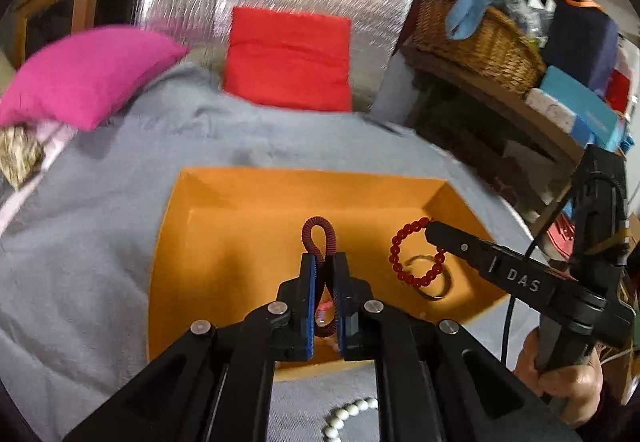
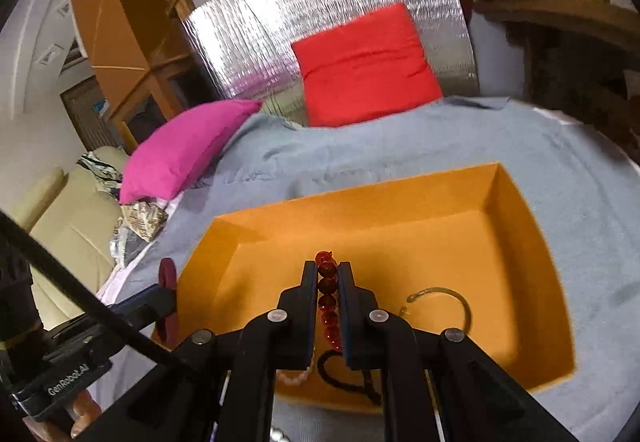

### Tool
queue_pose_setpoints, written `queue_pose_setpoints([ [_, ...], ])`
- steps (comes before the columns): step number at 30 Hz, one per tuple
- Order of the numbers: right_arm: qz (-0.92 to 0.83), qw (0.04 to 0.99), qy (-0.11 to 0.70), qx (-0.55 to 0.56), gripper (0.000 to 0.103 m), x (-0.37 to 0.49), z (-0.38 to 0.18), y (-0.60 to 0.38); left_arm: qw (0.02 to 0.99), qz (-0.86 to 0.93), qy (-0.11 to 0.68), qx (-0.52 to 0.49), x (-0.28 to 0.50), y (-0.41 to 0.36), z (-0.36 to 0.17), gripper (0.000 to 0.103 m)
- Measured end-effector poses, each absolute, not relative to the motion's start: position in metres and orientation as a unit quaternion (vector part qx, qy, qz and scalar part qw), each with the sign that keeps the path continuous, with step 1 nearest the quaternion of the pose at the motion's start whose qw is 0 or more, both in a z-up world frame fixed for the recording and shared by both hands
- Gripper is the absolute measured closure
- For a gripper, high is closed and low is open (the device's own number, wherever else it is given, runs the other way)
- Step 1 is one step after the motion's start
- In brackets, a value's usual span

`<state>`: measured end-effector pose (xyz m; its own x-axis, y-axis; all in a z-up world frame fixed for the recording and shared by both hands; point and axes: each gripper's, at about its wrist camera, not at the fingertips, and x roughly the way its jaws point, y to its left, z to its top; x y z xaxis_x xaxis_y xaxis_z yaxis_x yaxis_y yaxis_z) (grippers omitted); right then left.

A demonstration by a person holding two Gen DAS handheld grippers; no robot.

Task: Organize jewelry
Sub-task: 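Carry the dark red bangle and red bead bracelet over the orange box with both tools, then open both tools to drop the bangle and red bead bracelet into the box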

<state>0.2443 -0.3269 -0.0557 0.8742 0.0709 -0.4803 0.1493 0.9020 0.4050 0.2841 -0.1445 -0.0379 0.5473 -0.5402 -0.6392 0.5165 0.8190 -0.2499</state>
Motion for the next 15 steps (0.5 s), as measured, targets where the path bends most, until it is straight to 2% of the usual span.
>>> queue_pose_setpoints([
  [15,-0.031,0.927,0.285,0.241,0.092,0.287,-0.072,-0.321,0.868,-0.255,0.426,0.002,0.318,-0.166,-0.075,0.094],
])
